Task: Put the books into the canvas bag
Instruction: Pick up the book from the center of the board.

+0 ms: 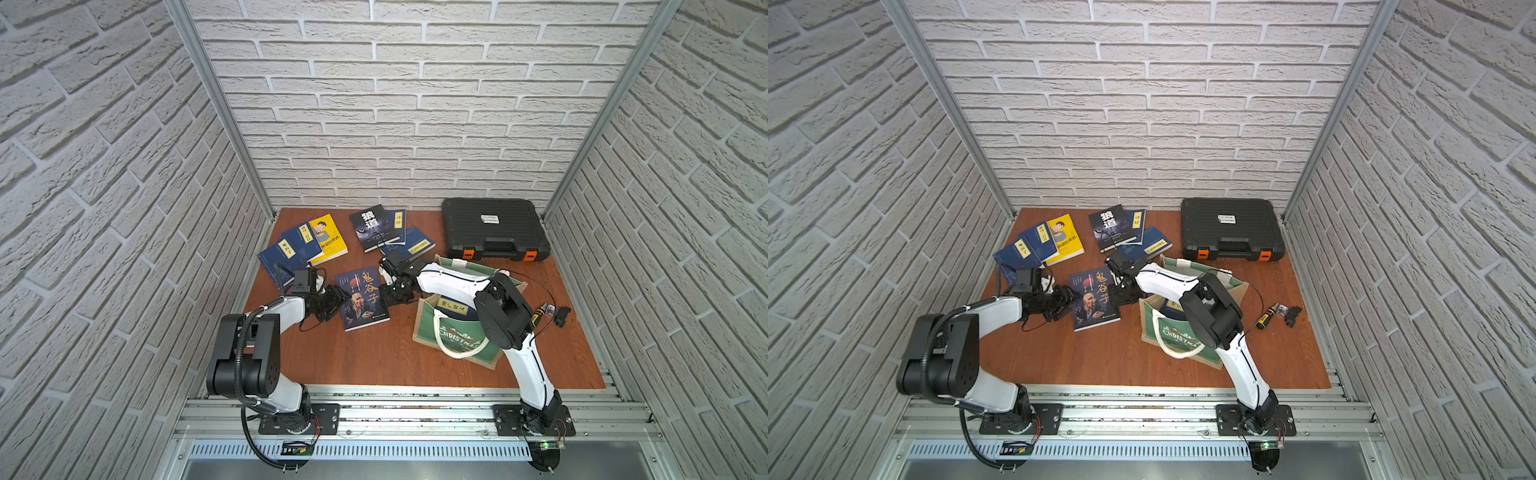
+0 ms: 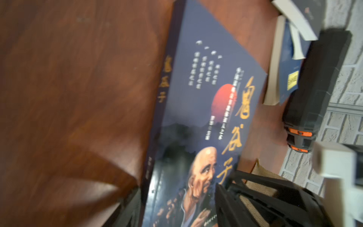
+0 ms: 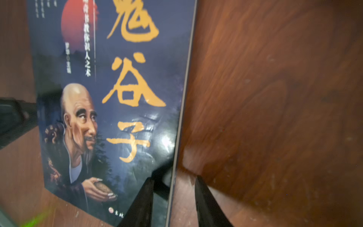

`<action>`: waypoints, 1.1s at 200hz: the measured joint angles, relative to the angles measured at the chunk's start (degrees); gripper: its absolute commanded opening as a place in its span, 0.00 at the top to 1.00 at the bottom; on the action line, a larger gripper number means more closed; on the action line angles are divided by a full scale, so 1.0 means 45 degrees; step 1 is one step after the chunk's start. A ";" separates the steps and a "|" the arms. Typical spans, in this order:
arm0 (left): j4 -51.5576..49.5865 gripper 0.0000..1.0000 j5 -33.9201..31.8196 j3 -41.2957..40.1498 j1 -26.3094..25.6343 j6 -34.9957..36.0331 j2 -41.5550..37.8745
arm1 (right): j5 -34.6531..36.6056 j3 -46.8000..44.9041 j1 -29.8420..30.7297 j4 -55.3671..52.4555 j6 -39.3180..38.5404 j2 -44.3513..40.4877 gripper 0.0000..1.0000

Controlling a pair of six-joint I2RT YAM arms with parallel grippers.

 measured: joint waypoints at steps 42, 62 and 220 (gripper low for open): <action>0.2191 0.41 0.1059 -0.0481 0.0146 -0.0384 0.0573 | -0.0253 -0.0029 0.0058 -0.0024 0.0010 0.0010 0.78; 0.4046 0.43 0.1627 -0.0908 0.0243 -0.1039 0.0986 | -0.0291 -0.0063 -0.0005 -0.0175 0.0034 -0.0005 0.80; -0.0389 0.46 0.1370 0.1812 -0.0491 0.1214 0.1083 | -0.0491 -0.0267 -0.0248 -0.0646 -0.0408 -0.0185 0.72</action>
